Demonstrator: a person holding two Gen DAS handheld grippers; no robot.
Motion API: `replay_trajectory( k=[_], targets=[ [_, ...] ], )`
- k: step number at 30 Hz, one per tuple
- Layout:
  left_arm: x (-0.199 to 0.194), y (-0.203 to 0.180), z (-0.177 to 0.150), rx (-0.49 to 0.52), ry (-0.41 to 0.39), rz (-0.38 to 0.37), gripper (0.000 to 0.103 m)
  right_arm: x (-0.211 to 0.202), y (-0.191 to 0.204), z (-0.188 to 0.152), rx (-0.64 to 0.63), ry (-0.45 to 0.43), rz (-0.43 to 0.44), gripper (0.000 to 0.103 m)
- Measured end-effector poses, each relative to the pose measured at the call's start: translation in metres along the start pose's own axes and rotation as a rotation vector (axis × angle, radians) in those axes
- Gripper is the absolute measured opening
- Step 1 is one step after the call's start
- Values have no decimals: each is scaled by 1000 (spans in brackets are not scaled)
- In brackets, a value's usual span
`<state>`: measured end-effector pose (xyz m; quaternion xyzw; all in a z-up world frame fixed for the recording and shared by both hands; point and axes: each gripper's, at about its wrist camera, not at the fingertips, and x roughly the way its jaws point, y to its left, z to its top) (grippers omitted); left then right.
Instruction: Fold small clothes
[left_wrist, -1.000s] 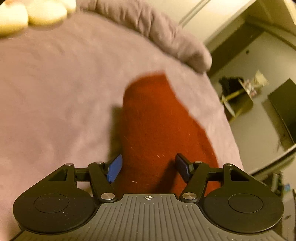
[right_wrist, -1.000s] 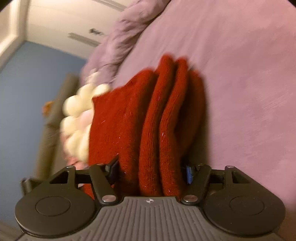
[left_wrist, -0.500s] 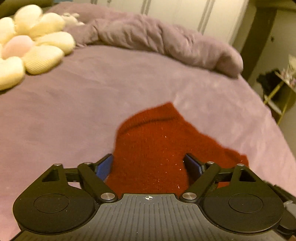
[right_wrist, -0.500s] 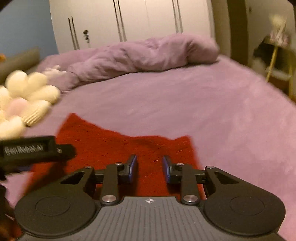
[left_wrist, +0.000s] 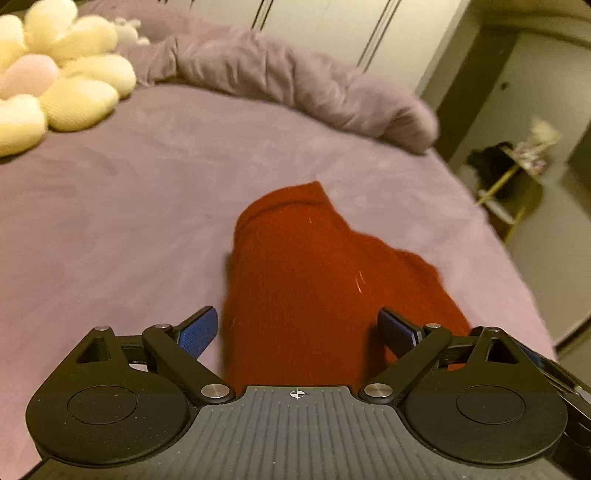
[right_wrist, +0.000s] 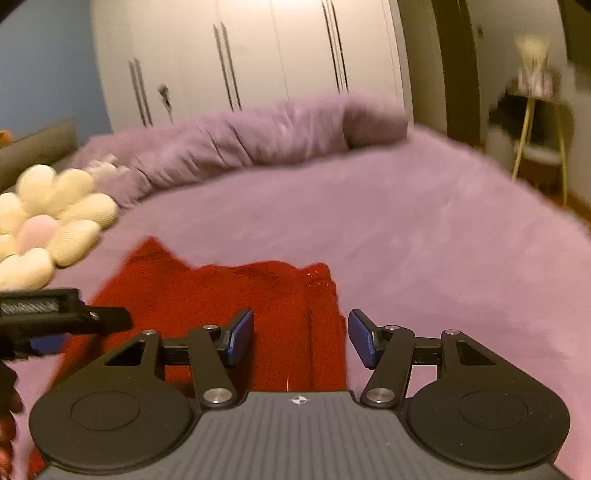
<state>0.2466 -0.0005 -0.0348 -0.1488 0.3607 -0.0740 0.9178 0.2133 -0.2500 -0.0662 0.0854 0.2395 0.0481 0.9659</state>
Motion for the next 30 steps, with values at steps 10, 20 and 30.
replay_trajectory(
  k=[10,20,30],
  targets=[
    [-19,-3,-65,72,97,68,102,-30,52,-52,-307,170,-69,24],
    [-44,2,-73,70,110,95,103,-47,69,-55,-393,225,-65,23],
    [-44,-7,-73,141,172,158,103,-26,73,-48,-200,355,42,23]
  ],
)
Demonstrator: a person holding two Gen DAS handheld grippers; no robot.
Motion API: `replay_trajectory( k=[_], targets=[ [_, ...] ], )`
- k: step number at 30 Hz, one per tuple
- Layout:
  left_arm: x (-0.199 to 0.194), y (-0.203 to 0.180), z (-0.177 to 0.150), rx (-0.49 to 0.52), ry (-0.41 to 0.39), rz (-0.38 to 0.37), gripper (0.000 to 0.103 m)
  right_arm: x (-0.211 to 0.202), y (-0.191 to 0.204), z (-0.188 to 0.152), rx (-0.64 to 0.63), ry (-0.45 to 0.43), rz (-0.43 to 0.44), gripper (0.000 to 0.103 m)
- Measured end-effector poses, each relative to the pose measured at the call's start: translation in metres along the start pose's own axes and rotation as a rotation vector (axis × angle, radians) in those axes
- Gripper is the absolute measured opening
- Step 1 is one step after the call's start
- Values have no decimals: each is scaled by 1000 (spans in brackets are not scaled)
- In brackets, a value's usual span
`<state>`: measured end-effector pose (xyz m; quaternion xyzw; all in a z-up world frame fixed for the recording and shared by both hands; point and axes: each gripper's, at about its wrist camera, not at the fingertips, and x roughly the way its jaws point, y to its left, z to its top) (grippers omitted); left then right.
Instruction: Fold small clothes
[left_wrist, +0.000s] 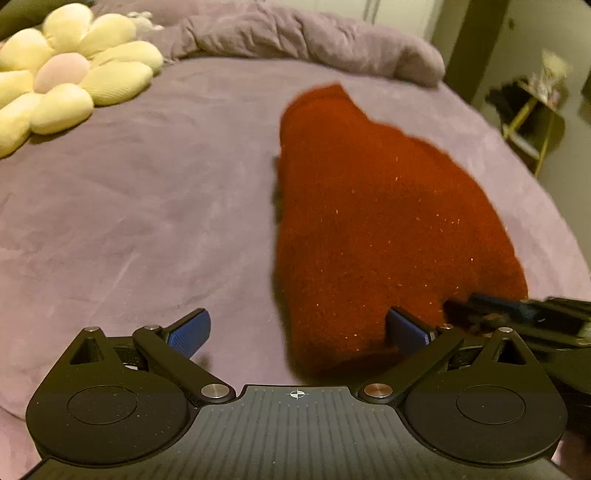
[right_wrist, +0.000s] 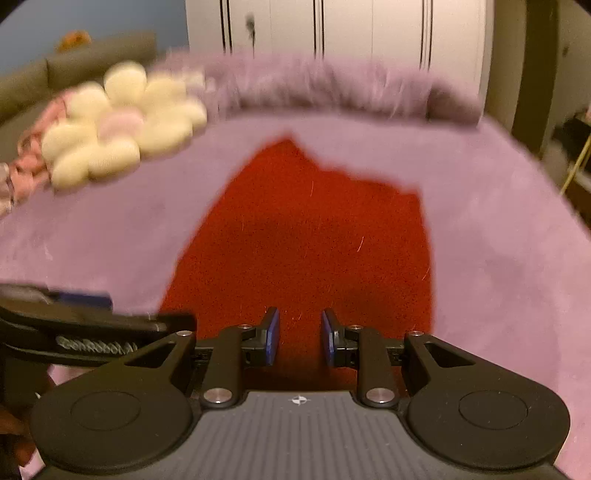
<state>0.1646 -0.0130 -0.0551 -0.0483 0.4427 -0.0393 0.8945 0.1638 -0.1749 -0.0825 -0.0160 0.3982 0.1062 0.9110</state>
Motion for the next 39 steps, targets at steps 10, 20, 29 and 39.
replay_trajectory(
  k=[10,20,29,39],
  targets=[
    [-38,-19,-17,67,3,56,103,-55,-6,-24,16,29,-110,86],
    [-69,-27,-11,98,-44,131,103,-83,-7,-12,49,22,-185,99],
    [-76,-28,-8,109,-44,139,103,-84,-6,-8,73,43,-213,99],
    [-78,-33,-6,125,-47,151,103,-83,-7,-6,76,49,-223,99]
  ],
)
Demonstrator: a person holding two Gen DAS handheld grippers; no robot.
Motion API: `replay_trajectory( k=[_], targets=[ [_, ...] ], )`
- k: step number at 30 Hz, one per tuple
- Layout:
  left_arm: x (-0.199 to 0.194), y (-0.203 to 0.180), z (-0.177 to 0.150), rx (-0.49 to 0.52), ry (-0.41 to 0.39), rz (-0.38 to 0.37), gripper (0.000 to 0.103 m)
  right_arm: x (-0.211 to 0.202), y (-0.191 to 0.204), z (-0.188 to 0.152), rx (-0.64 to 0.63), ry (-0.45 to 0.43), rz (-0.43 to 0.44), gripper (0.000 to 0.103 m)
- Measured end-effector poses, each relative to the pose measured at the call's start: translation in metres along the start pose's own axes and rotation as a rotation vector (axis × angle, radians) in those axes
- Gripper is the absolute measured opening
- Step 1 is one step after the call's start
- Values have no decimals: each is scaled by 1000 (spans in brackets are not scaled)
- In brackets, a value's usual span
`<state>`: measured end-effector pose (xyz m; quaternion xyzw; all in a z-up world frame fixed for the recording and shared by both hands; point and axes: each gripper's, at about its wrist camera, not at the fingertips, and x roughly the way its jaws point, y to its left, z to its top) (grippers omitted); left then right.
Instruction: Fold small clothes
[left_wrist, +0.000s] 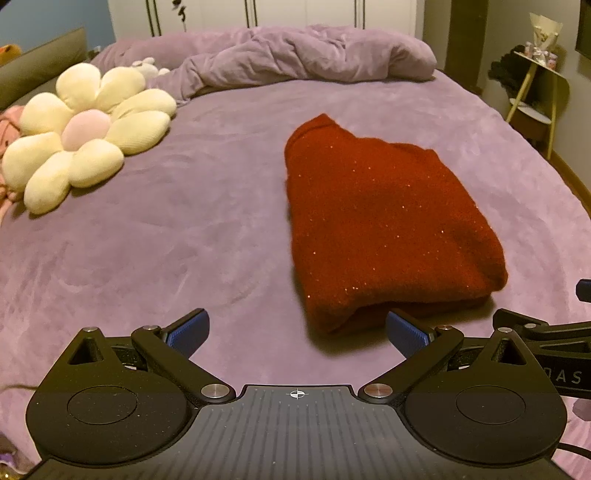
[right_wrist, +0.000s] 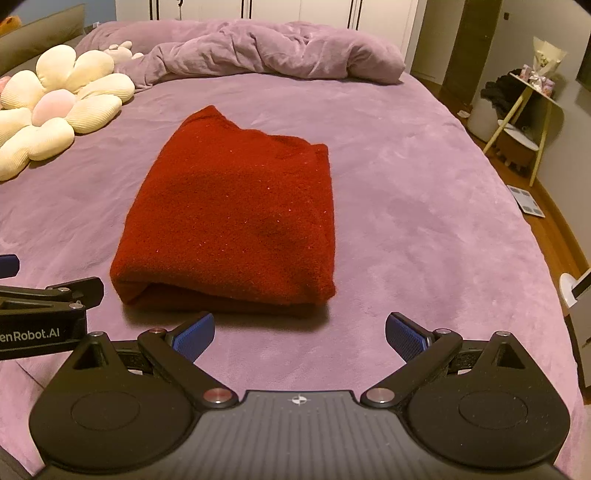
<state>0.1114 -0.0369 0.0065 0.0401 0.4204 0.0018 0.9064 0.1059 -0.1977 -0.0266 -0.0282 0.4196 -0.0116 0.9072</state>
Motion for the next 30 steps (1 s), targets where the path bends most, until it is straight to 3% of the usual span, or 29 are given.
replay_trajectory(
  k=[30],
  targets=[
    [-1,0,1,6,8,1,103,-1,-3,4,15,-4,-4,99]
  ],
)
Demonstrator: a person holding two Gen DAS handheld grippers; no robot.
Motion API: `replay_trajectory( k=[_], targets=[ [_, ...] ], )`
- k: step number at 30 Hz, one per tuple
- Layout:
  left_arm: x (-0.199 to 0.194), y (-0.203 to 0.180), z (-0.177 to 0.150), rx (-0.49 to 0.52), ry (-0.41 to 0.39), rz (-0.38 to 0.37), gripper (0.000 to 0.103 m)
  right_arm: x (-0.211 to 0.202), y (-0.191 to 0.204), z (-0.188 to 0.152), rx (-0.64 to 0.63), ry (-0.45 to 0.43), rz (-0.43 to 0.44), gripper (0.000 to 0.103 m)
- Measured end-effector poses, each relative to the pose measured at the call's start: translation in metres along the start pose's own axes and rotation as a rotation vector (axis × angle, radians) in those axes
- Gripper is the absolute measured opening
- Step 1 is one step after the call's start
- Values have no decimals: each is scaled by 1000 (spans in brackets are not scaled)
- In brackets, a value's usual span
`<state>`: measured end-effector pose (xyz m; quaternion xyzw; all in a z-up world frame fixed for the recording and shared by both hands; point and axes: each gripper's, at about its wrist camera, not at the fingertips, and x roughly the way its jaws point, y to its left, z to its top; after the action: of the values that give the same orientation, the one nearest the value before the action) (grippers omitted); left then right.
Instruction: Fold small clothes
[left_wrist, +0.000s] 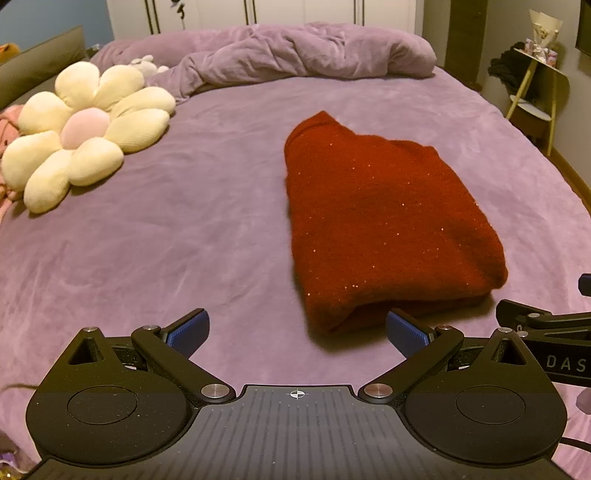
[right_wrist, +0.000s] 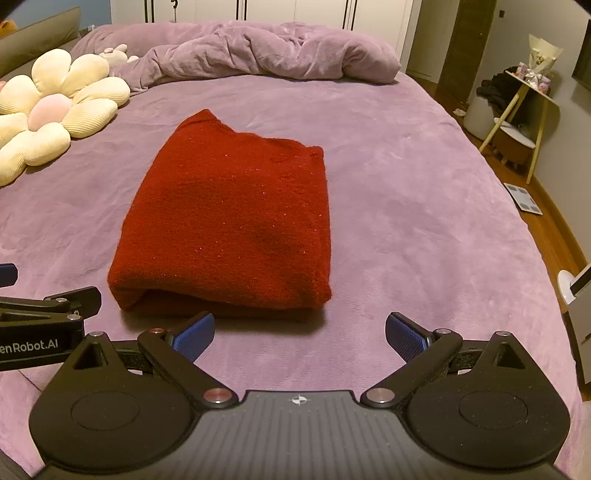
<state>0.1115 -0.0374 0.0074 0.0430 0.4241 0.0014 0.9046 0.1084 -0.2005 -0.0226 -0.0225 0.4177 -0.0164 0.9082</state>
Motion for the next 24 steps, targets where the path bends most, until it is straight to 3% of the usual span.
replay_trajectory(
  k=[24],
  targets=[
    [1,2,-5,-6,2,-6,103,-1,-4,-3,0,-3,14,99]
  ],
)
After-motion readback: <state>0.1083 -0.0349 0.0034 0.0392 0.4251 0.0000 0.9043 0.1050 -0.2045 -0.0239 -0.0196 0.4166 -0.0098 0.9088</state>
